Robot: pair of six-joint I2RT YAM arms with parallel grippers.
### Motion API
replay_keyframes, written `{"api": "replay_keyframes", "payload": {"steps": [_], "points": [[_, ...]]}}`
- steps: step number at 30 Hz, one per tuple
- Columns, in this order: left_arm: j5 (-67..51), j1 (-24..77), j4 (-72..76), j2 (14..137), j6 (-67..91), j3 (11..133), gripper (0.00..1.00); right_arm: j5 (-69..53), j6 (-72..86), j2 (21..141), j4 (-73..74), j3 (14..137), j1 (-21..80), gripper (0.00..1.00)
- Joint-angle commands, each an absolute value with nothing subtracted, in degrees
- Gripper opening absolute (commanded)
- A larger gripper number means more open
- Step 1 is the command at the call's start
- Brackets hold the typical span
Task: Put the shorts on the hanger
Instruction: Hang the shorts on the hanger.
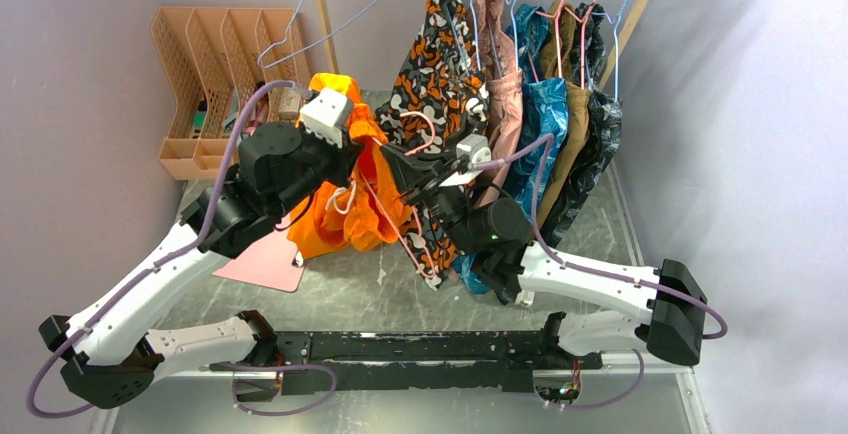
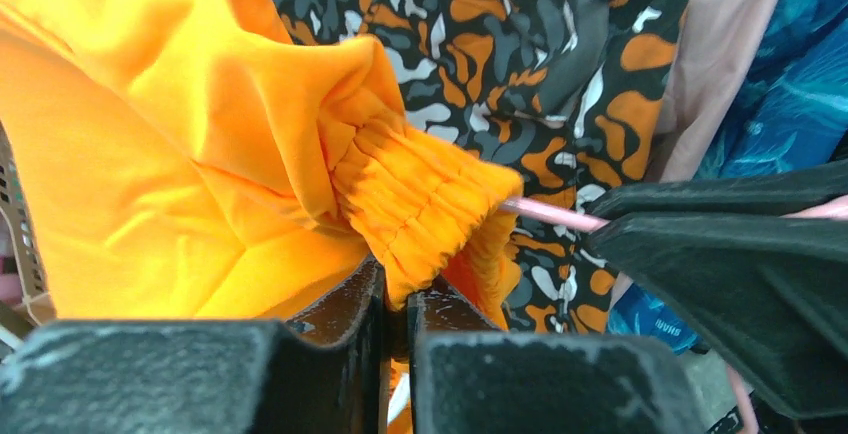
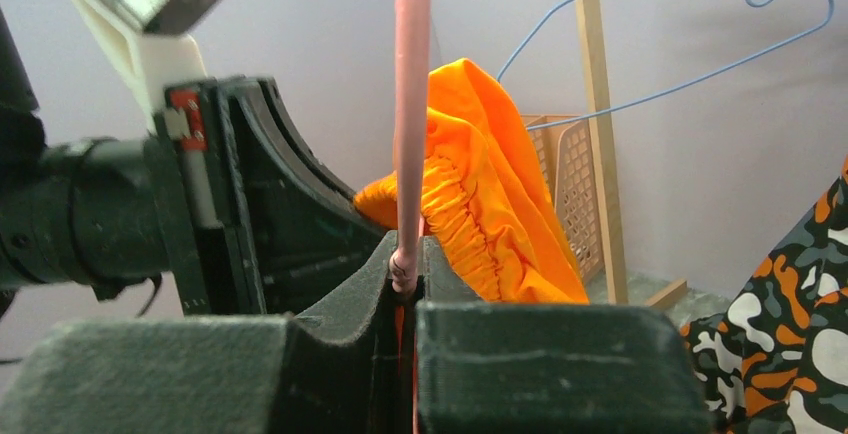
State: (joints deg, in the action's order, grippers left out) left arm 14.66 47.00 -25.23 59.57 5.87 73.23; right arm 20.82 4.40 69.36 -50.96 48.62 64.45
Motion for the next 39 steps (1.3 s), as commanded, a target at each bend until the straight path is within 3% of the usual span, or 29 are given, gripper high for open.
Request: {"api": "replay_keyframes", "payload": {"steps": [1,7,12,21,28,30,37,38,39], "points": [[14.8,48.11,-28.49,59.8,9.8,80.47,0.07,19.34,2.67,67.12,-50.89,49.95,64.4,0.0],[6.52,48.47,-32.86,61.19,15.63,88.23,0.07,13.87,-2.34,65.83,-45.68,48.33,64.42,0.0],[0.61,49.24,-35.68,66.12,21.63,94.18,0.07,15.73,-3.63,67.61,-53.57,46.45,64.39,0.0],[5.24,56.32,-29.11,68.73,29.48,90.98,0.07,22.45,-5.56,75.04,-70.18,47.96,64.55,0.0],[4.57,59.63,-29.02,72.88,28.83,94.68,0.07,14.49,-0.88,75.32,-73.1,47.24,64.05,0.0],[4.92,59.93,-29.66,72.85,28.51,95.61,0.16,11.79,1.19,74.23,-72.44,46.76,63.62,0.0],[6.44,60.03,-29.63,67.34,27.83,93.25,0.94,8.54,11.15,69.37,-74.39,43.56,60.04,0.0],[6.45,60.03,-30.11,66.59,27.74,93.17,1.0,7.93,12.95,68.67,-74.7,43.34,59.17,0.0],[6.38,60.03,-30.71,65.86,27.58,93.17,0.99,7.31,14.81,68.14,-74.93,43.21,58.21,0.0]]}}
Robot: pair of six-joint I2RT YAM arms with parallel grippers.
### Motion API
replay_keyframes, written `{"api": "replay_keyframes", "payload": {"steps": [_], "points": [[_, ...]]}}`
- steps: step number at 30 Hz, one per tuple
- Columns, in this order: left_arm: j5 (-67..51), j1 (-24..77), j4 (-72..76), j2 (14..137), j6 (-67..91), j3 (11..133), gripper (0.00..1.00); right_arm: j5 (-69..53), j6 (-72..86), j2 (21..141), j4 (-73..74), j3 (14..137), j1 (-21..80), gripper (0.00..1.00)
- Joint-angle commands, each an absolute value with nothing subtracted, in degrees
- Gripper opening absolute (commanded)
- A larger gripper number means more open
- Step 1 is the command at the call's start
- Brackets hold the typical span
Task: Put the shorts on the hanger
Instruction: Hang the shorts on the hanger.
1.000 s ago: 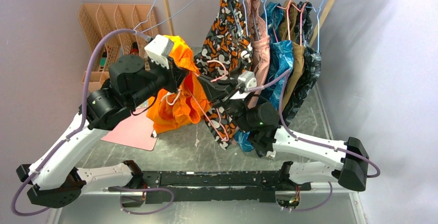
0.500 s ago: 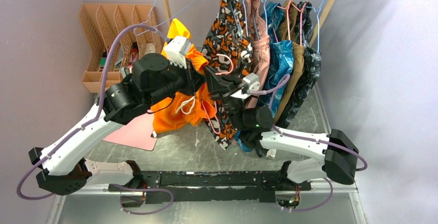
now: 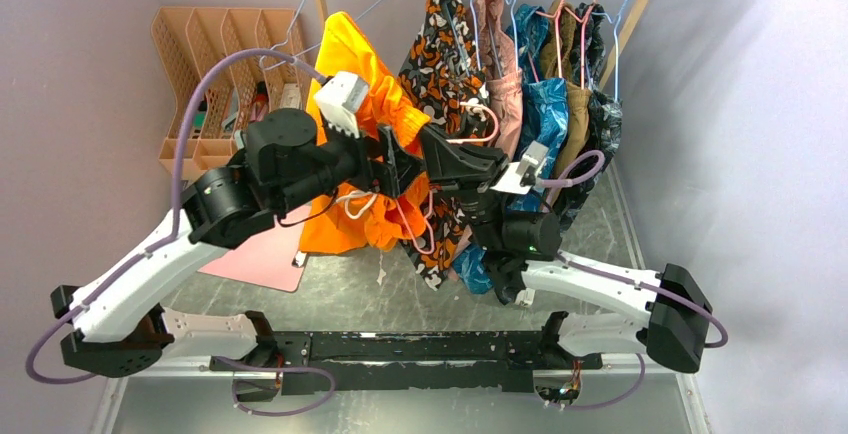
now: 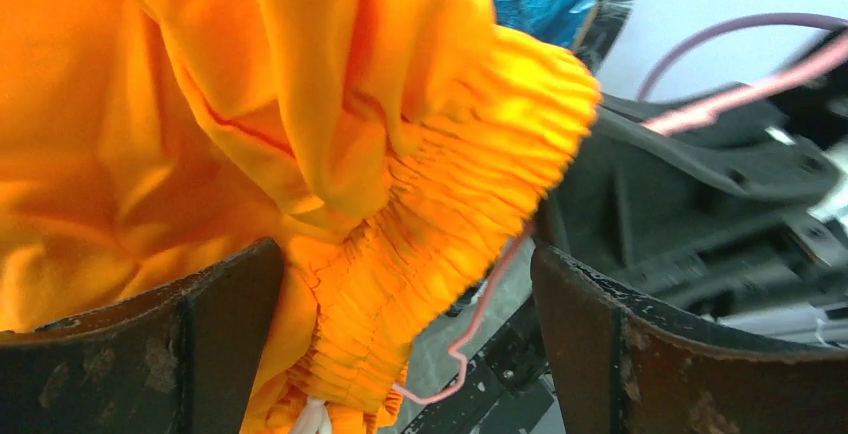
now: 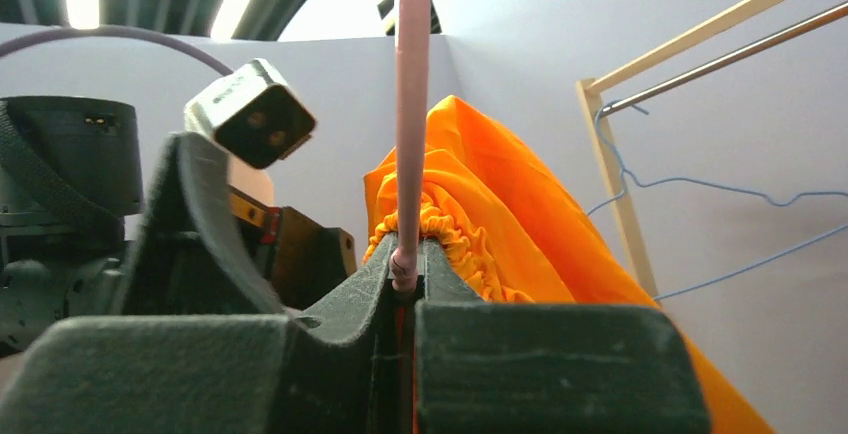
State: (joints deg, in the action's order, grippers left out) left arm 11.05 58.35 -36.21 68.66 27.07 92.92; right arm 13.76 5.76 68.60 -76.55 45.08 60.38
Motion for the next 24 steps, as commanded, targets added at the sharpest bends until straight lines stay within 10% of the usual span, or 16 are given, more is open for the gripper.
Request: {"api": "replay_keyframes", "payload": {"steps": [1,14,24], "points": [[6.29,60.05,-31.62,64.93,27.43,93.16,0.99,6.56,16.96,67.54,-75.11,43.1,56.99,0.0],[-5.03,60.03,-24.88,46.6,19.42,84.24,0.99,-3.2,21.33,56.16,-67.2,43.42,52.17,0.0],[10.51,60.04,-22.71,35.12,9.47,79.15,0.95,-15.27,12.69,40.13,-38.04,48.78,51.87,0.0]]}}
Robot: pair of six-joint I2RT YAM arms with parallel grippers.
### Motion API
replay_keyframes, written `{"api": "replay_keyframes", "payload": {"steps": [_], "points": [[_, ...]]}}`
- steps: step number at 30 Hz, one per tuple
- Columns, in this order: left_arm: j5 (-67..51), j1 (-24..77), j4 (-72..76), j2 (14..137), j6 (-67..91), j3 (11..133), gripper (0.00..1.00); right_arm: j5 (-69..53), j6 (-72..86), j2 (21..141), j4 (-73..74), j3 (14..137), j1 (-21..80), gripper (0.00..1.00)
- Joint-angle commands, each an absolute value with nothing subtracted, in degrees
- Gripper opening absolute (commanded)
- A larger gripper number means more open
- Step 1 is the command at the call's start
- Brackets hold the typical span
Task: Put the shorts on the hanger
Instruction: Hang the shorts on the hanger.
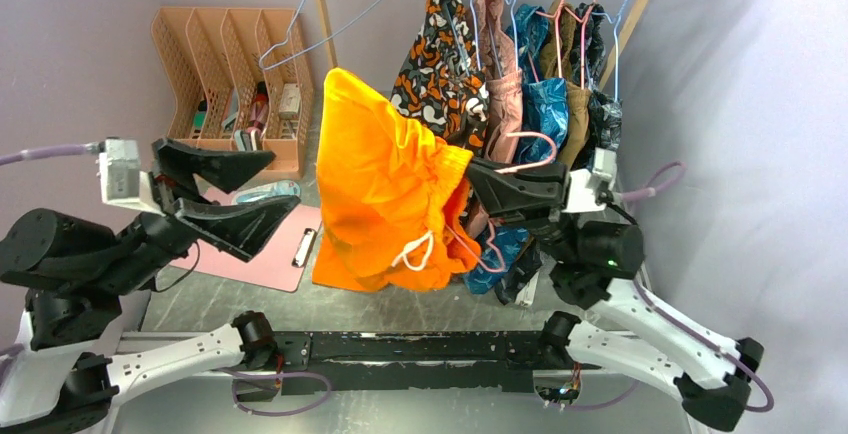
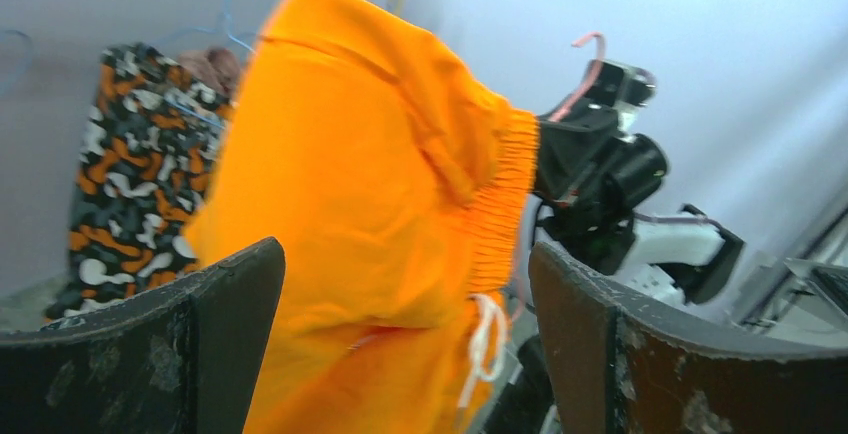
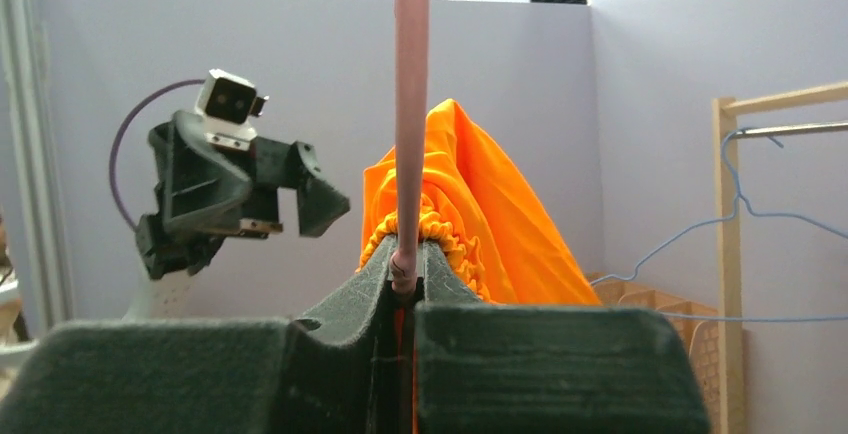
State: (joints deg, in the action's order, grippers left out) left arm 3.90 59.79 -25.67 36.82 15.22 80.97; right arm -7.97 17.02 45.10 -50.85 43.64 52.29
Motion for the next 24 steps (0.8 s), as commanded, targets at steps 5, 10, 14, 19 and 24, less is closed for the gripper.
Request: {"api": "replay_keyframes", "payload": {"steps": [5,10,14,19,24], "points": [[8.08,60.03,-22.22,35.86,5.27,80.55,0.93,-19.57,10.48,36.42,-23.39,54.18,51.9,0.0],[-2.64,60.03,-22.25,41.73,1.18,88.42,0.99,-22.49,8.43,36.34,-14.11,57.91,51.98,0.0],[-11.49,60.03,-24.23,47.79,-2.45,96.01,1.0,-24.99,6.02,38.74,-8.4,60.26,51.96,0.0],[-19.81,60.07,-30.59,53.81,-6.04,99.25,0.99,-27.4,6.56,39.92,-8.85,58.21,51.88,0.0],[-25.6,60.03,-44.01,60.49,-8.08,102.8,0.99,-29.61,8.28,40.38,-11.19,54.8,51.98,0.0]]}}
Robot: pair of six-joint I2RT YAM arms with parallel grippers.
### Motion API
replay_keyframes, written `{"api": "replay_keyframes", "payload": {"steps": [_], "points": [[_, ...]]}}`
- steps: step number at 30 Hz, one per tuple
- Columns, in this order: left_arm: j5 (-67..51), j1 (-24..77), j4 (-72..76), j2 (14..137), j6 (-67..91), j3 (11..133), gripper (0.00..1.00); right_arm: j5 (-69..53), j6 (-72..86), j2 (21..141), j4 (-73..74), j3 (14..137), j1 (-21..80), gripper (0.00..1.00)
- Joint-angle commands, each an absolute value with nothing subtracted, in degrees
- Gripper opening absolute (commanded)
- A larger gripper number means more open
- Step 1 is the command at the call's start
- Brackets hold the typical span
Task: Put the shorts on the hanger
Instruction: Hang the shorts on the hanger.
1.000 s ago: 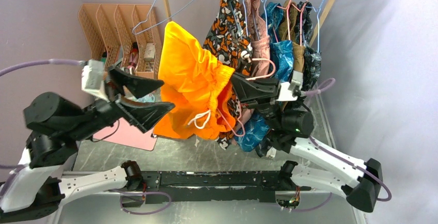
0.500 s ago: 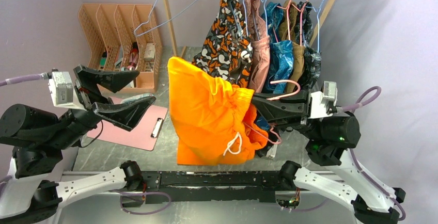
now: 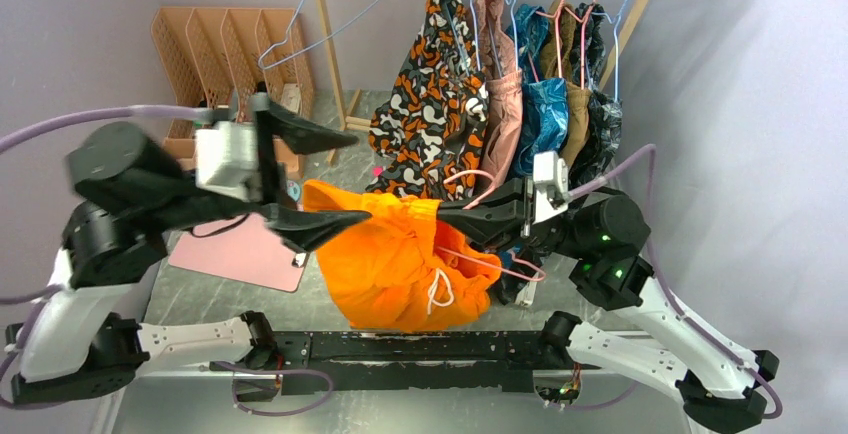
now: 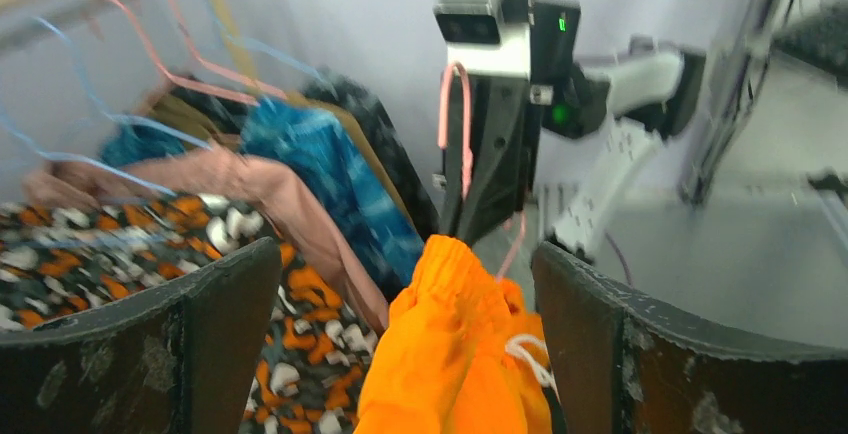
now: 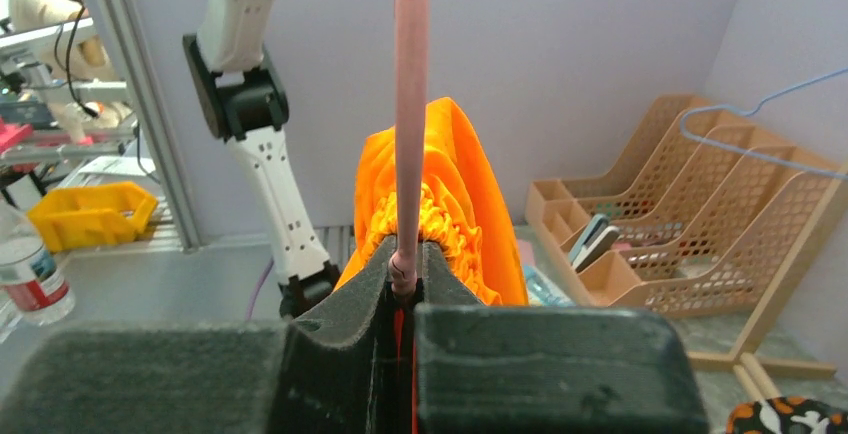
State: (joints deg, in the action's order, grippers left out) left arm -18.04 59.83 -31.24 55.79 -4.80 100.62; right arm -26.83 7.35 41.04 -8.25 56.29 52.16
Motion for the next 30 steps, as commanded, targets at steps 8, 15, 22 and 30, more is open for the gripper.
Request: {"api": "replay_keyframes", "payload": {"steps": [8,15,22,30], "points": [[-24.56,60.07,-50.4,61.26,-7.19,98.47,0.99,-31.02,10.11,40.14,-13.63,51.46,51.9,0.0],[-23.67,60.03,-54.77,62.52,-5.61,98.64,0.92,-32.11,13.17,40.28,-19.14,48.09,51.89,0.0],[-22.56,60.03,-58.42,63.49,-5.4,96.34,0.79,-32.31,14.21,40.5,-21.23,46.87,51.91,0.0],[-17.6,60.03,-59.06,61.4,-5.6,98.91,0.69,-32.69,14.94,40.9,-22.48,46.29,51.91,0.0]]}}
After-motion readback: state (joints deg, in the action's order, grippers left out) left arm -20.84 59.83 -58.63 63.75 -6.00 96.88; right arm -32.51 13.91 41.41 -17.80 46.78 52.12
